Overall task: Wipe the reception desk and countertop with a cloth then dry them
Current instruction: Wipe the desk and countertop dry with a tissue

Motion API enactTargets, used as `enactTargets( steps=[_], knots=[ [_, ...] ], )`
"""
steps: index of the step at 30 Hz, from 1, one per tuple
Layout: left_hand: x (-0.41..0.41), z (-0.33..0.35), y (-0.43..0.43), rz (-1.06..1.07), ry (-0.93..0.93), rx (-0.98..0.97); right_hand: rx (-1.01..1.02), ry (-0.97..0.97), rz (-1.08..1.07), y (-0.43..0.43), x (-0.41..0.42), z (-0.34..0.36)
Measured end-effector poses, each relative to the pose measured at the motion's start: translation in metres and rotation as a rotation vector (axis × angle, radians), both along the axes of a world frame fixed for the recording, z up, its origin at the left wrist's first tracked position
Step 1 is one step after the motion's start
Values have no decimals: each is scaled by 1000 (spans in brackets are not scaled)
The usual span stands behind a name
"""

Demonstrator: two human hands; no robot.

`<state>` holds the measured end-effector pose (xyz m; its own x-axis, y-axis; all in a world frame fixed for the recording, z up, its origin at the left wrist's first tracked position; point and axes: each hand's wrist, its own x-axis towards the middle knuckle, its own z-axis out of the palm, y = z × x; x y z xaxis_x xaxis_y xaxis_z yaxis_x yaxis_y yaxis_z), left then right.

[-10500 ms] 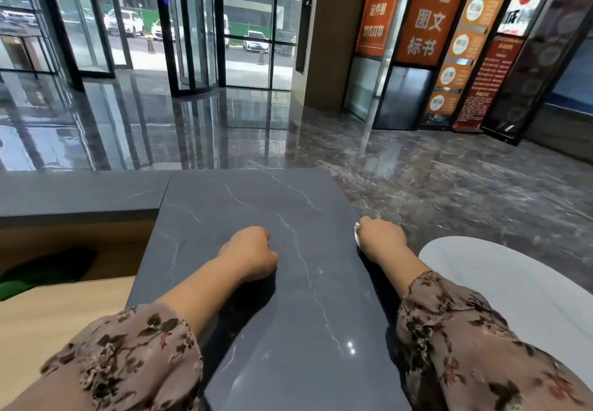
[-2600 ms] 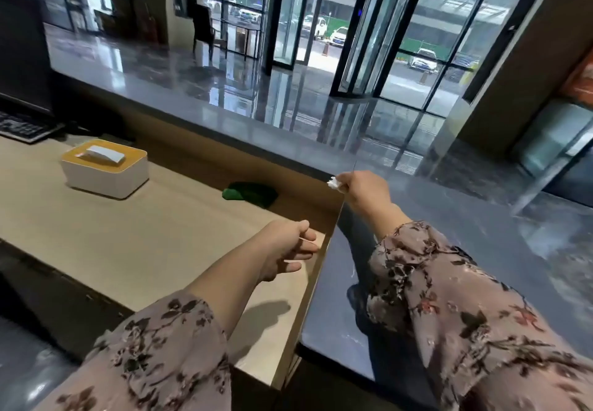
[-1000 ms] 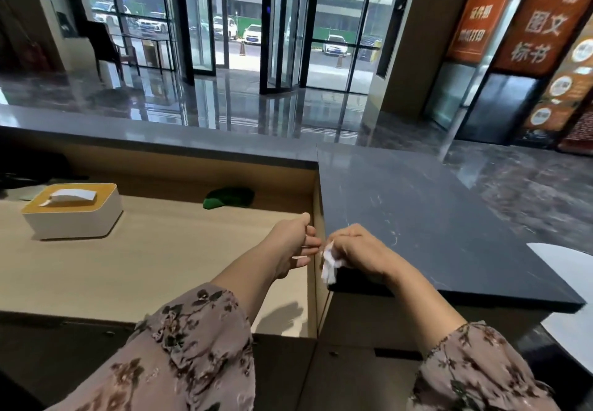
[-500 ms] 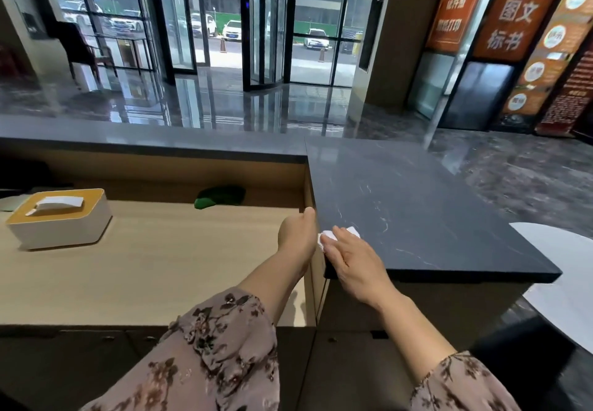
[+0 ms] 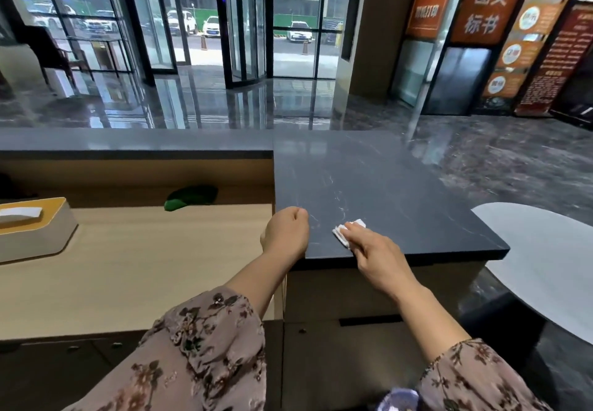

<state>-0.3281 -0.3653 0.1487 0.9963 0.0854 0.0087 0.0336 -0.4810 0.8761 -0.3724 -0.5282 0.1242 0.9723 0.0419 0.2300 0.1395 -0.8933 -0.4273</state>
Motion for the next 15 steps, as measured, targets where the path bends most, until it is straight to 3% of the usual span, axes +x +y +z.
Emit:
enactTargets(
  steps=[8,15],
  knots=[
    [-6,-6,-44,-81,-24,158,10,5,-158,-110,1,-5],
    [-22,-5,-105,-268,-50,-3,-118,-93,-333,-177,-14,-13]
  ],
)
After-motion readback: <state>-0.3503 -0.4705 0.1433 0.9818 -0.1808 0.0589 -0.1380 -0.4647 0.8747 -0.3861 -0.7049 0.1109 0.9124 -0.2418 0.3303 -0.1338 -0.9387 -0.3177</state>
